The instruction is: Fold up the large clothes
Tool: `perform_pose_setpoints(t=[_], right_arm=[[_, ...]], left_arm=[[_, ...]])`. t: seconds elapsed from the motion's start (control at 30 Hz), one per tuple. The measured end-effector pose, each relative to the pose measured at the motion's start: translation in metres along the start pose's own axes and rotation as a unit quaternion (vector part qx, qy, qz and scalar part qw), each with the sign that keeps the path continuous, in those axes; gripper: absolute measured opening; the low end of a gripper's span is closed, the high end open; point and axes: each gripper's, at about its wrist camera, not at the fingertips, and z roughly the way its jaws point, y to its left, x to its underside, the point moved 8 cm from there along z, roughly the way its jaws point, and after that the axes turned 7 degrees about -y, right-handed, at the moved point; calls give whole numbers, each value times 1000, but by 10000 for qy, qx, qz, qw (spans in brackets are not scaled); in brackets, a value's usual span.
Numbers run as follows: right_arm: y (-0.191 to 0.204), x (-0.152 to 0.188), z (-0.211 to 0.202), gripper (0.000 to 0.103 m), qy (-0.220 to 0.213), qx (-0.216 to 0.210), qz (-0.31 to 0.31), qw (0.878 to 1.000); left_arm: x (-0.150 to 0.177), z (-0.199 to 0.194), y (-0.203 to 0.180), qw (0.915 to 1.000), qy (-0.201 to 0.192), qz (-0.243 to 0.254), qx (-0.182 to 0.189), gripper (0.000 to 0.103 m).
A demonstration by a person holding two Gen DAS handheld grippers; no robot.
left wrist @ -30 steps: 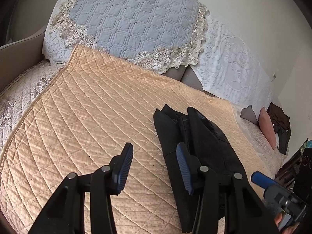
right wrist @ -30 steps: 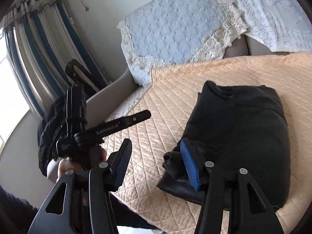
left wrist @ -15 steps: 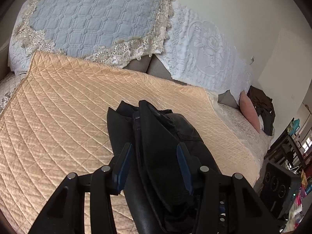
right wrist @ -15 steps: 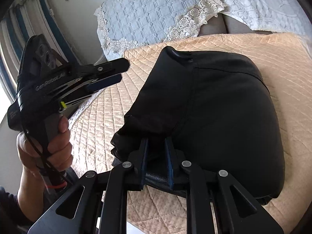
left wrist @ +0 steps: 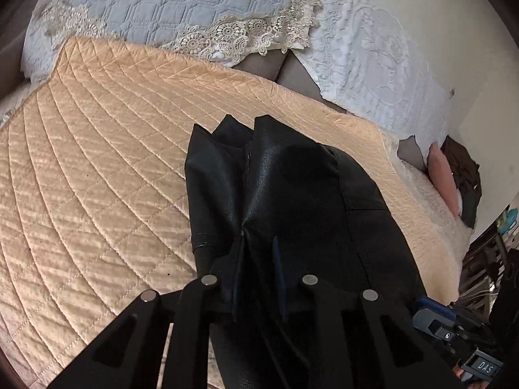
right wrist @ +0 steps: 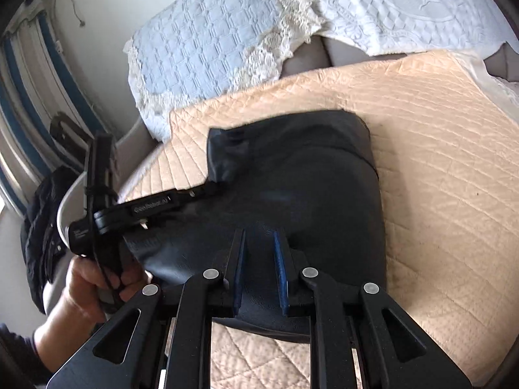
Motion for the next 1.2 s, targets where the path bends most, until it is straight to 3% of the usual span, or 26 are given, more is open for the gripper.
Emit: perform_pose_setpoints(t=[0.1,0.2,0.33,0.4,0.53,0.83,0.97,1.1,1.2], right_arm=[[8,-1,3,18,12,148,-297,9994],[3,-11,-8,18,-41,112,-269,9996],[-8,-14,-25,18,-214,242,-332,9989],[-11,-13,-27,18,-243,256,-281,9990],[-13,-3,-22,18,-96,241,-212,9994],[-15,14,-15,19,-69,212,-160,9996],[-18,-2,-25,19,-15,46,-131,9999],[-32,-32,-34,19,-240,117,-166,9995],[-45,-54,-27,19,-274,281,-208,9990]], left_arm=[[-4,-13,0,10000,19,-89,-29,21],[-13,-50,-10,9997,-261,29,26,20],[-18,-95,-53,9947,-721,470,554,20],[-6,-96,-71,9924,-661,814,642,20],[43,-60,-50,9958,-23,884,218,20],[50,-64,-46,9970,-193,748,3,19],[32,-75,-58,9966,-7,821,-29,19],[-13,-86,-83,9952,-269,936,112,19],[-53,-67,-101,9933,-458,1052,112,20]])
